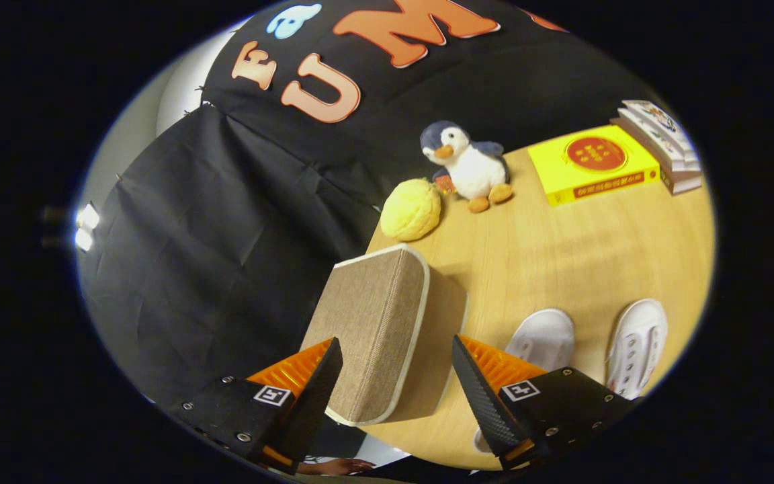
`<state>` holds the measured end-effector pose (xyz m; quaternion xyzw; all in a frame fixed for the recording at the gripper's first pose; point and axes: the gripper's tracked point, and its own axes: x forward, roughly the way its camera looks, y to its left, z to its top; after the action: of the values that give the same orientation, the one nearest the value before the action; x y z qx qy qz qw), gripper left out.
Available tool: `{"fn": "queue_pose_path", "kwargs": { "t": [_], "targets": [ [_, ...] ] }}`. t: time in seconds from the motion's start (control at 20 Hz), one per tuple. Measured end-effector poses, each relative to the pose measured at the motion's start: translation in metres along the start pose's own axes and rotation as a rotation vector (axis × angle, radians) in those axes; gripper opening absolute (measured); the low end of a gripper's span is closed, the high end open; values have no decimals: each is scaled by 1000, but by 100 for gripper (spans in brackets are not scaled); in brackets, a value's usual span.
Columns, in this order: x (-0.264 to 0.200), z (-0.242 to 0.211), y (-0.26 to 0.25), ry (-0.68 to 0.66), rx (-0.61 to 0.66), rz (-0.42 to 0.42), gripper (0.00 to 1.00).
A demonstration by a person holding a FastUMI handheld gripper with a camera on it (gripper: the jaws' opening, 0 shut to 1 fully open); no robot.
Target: Open the storage box then place both shoes into the box .Put the left shoe in first, then the right shoe, with the right side of both shoes facing outward in a uniform manner.
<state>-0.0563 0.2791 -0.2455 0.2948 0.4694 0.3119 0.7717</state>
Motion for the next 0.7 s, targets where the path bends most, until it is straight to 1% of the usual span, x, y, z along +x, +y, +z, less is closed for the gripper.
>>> {"fn": "queue_pose_path", "kwargs": {
  "t": [0.1, 0.3, 0.45, 0.6, 0.7],
  "targets": [
    [15, -17, 3, 70, 90, 48, 98],
    [39, -30, -6, 125, 113, 44, 97],
    [51, -34, -6, 144, 145, 75, 97],
    [67, -42, -8, 170, 175, 85, 97],
    [73, -46, 4, 180, 220, 137, 97]
  ]
}}
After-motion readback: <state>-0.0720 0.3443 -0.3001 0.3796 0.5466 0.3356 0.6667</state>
